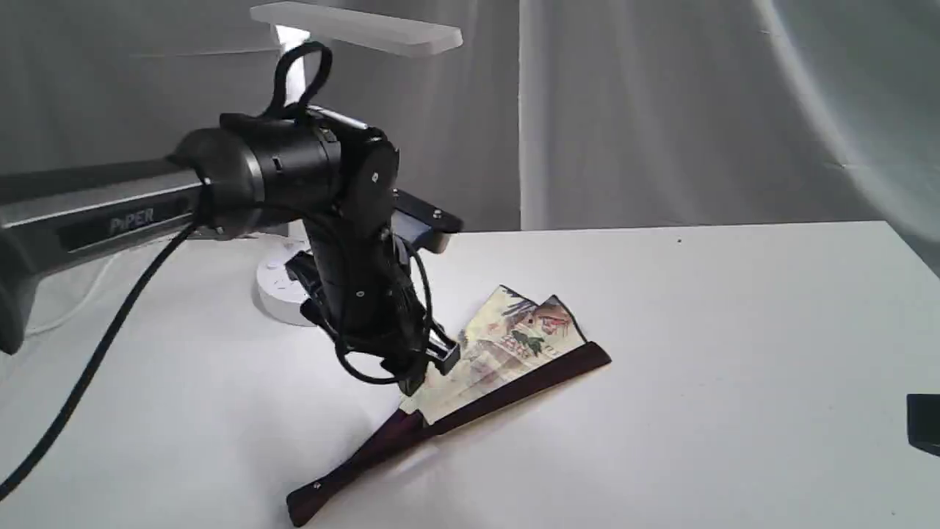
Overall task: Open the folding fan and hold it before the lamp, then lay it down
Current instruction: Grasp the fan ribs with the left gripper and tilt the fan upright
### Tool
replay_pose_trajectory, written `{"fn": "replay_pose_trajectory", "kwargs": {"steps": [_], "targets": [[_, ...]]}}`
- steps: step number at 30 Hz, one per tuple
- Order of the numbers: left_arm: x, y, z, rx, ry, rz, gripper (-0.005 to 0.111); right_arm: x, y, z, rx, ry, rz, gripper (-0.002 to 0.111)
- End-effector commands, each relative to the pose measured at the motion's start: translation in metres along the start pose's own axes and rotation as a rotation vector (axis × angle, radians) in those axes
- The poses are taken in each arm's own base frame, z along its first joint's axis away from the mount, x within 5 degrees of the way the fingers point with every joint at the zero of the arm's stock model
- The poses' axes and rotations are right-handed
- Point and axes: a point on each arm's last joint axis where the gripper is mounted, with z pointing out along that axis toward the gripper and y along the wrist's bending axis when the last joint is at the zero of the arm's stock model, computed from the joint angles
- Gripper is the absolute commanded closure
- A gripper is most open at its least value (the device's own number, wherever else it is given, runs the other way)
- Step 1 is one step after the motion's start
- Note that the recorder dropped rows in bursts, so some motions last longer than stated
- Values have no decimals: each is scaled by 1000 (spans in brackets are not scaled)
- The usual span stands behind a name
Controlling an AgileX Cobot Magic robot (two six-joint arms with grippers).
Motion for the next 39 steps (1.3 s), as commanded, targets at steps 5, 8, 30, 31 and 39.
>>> {"fn": "replay_pose_trajectory", "kwargs": {"steps": [5, 8, 30, 31, 39], "targets": [[13, -9, -12, 90, 114, 21, 40, 1, 0, 1, 0, -5, -5, 85], [19, -7, -5, 62, 150, 34, 40, 1, 0, 1, 0, -5, -5, 85], [47, -45, 38, 358, 206, -299, 40, 2, 0, 1, -3, 3, -4, 85], [46, -49, 37, 363, 194, -298, 40, 2, 0, 1, -3, 4, 0, 85], [31, -89, 35, 386, 58, -295, 40, 2, -2, 10, 4, 47, 90, 85]]}}
